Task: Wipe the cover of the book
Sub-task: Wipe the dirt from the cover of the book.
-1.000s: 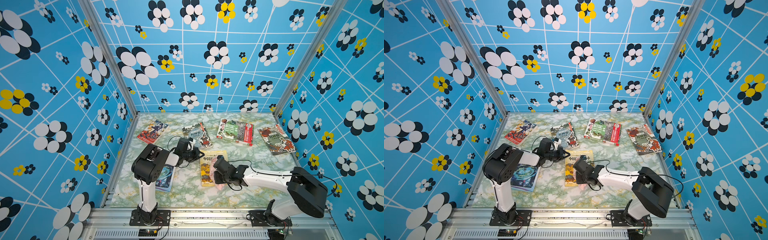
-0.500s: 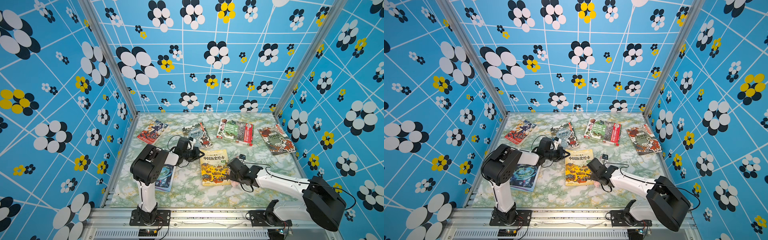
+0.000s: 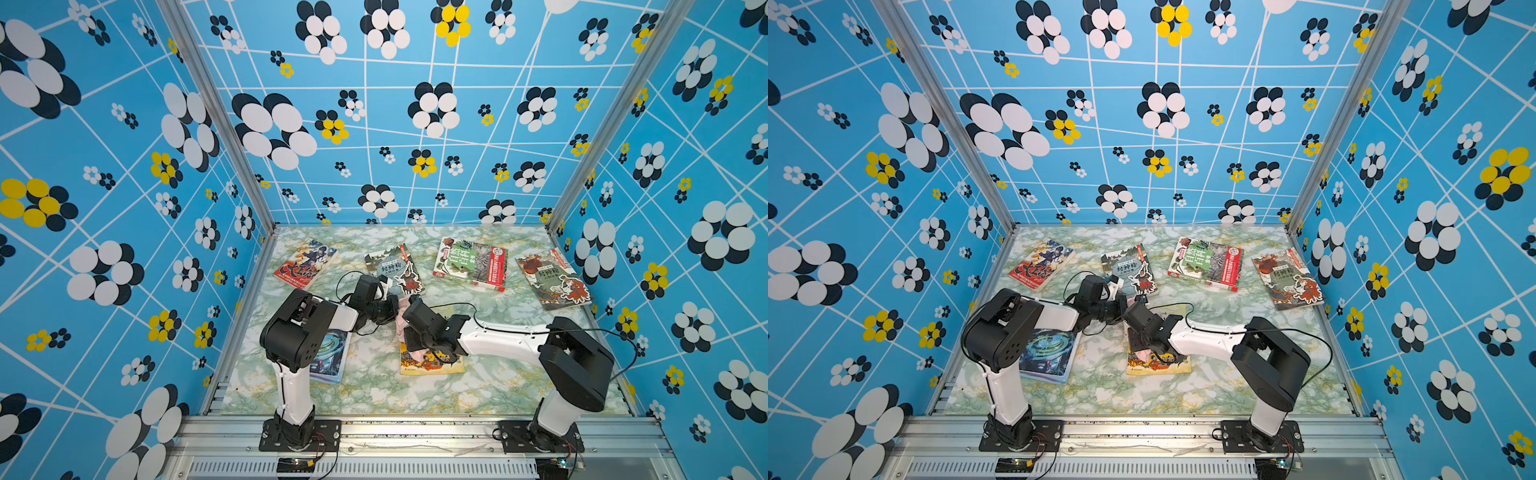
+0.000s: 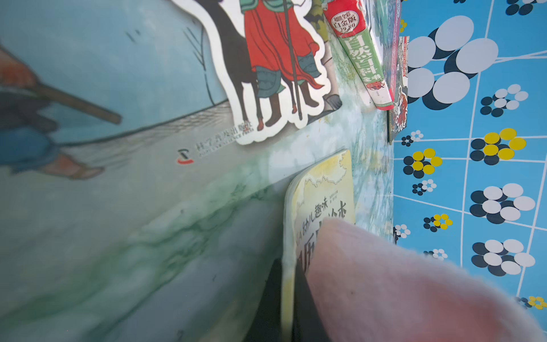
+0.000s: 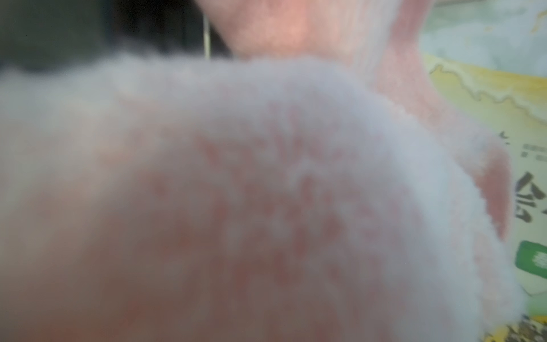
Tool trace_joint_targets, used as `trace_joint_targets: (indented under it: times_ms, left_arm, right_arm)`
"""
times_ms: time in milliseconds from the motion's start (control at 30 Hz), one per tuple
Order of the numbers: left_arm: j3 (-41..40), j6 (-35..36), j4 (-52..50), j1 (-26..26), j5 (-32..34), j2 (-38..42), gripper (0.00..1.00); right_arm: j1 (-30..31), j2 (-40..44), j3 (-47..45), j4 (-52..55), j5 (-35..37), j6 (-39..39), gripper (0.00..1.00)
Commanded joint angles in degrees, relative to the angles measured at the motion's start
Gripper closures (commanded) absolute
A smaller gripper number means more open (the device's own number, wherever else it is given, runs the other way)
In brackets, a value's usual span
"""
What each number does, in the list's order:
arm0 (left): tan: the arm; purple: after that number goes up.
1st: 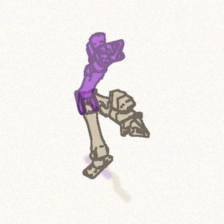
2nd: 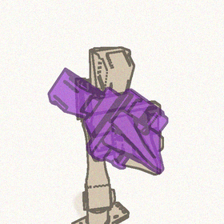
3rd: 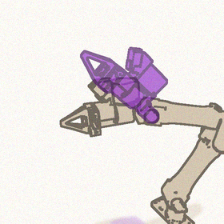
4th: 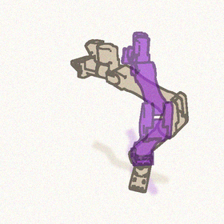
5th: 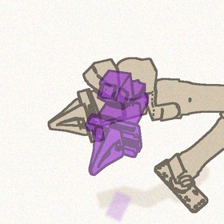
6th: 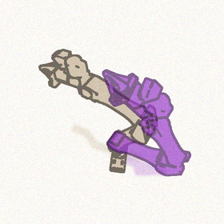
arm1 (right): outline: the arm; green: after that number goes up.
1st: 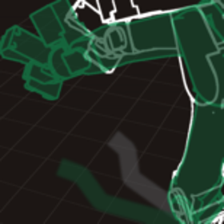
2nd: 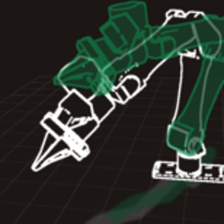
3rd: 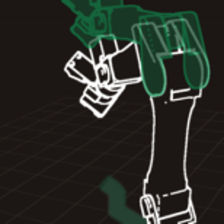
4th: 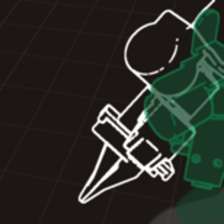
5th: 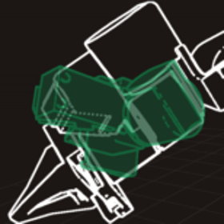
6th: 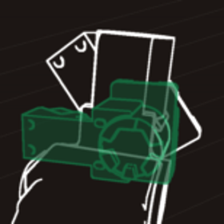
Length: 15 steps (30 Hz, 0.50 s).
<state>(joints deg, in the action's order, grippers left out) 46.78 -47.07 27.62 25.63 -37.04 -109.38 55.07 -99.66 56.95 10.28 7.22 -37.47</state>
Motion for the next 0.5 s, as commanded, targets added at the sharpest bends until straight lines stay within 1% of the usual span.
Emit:
trace_joint_targets:
  times_ms: [0, 67, 133, 267, 367, 467]
  left_arm:
    - [0.85, 0.74, -0.80, 0.22, -0.82, 2.24, 1.00]
    - [1.13, 0.89, -1.05, 0.04, -0.92, 2.20, 1.00]
    - [1.45, 1.10, -1.34, -0.05, -1.01, 2.05, 1.00]
    - [1.46, 1.10, -1.25, -0.31, -0.96, 2.02, 1.00]
    - [1.77, 1.23, -1.31, -0.31, -0.88, 1.73, 1.00]
    - [2.34, 1.06, -1.60, -0.40, -0.62, 1.40, 1.00]
  right_arm:
    - [-2.55, -1.34, -3.30, -2.51, -4.16, -1.49, 1.00]
    - [-6.26, -0.50, -7.74, -3.33, -5.03, -4.53, 1.00]
    - [-10.02, 1.07, -11.62, -1.77, -4.76, -6.38, 1.00]
    - [-15.00, 5.82, -16.19, 5.19, 1.39, -5.86, 1.00]
    - [-15.78, 7.37, -15.78, 7.10, 1.67, -2.89, 1.00]
    - [-15.14, 7.74, -14.83, 8.99, -1.11, -0.79, 1.00]
